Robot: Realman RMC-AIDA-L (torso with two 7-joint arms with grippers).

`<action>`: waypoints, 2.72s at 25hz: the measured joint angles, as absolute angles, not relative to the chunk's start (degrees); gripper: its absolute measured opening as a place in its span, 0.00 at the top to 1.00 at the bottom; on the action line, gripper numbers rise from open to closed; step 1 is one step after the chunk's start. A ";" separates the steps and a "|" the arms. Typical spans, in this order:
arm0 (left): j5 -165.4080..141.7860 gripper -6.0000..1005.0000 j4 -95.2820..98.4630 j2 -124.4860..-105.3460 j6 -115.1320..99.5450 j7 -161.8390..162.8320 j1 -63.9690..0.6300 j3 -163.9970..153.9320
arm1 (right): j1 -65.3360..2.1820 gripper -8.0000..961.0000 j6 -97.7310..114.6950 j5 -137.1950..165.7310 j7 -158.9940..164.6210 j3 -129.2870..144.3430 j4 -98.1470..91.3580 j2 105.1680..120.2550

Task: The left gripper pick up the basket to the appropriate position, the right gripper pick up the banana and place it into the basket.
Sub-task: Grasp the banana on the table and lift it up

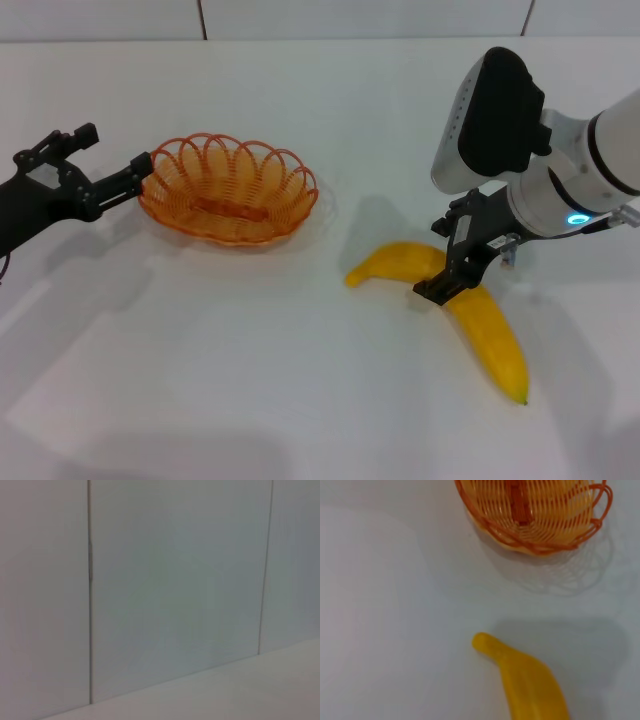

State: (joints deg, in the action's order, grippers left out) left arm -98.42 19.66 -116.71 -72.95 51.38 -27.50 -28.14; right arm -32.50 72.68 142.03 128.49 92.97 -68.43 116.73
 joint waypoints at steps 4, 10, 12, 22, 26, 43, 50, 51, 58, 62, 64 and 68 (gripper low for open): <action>-98.44 0.11 19.57 -116.72 -72.92 51.34 -27.52 -28.22 | -32.52 0.08 72.70 142.03 128.50 92.99 -68.41 116.72; -98.44 0.11 19.57 -116.71 -72.86 51.33 -27.51 -28.21 | -32.52 0.08 72.98 142.03 128.50 92.99 -68.21 116.71; -98.50 0.11 19.57 -116.71 -72.86 51.33 -27.51 -28.22 | -32.53 0.08 73.00 142.03 128.50 92.99 -67.99 116.71; -99.35 0.11 19.62 -116.71 -72.87 51.26 -27.17 -28.39 | -32.72 0.08 73.25 142.03 128.50 92.99 -67.84 116.63; -102.23 0.11 19.92 -116.62 -73.37 50.54 -25.99 -28.48 | -32.84 0.12 73.38 142.03 128.50 92.99 -67.79 116.63; -106.57 0.11 19.99 -116.37 -76.62 45.70 -23.36 -28.48 | -33.28 0.16 73.48 142.03 128.73 92.99 -66.76 116.63; -107.23 0.11 19.96 -116.36 -76.64 46.09 -23.26 -28.31 | -33.53 0.17 73.73 142.03 128.76 92.99 -66.36 116.63; -107.23 0.11 19.96 -116.36 -76.64 46.09 -23.23 -28.29 | -33.55 0.17 73.87 142.03 128.77 92.99 -66.35 116.63; -107.23 0.11 19.95 -116.36 -76.46 46.12 -23.05 -28.33 | -33.93 0.17 74.07 142.03 129.28 92.99 -66.35 116.63; -107.23 0.11 19.95 -116.36 -76.43 46.15 -23.03 -28.46 | -34.02 0.18 74.10 142.03 130.49 92.94 -66.35 116.62; -107.23 0.11 19.95 -116.36 -76.41 46.18 -23.05 -28.47 | -34.10 0.19 74.15 142.03 130.88 92.70 -66.31 116.58; -107.23 0.11 19.95 -116.36 -76.35 46.21 -23.08 -28.48 | -34.16 0.20 74.21 142.03 131.30 92.60 -66.28 116.51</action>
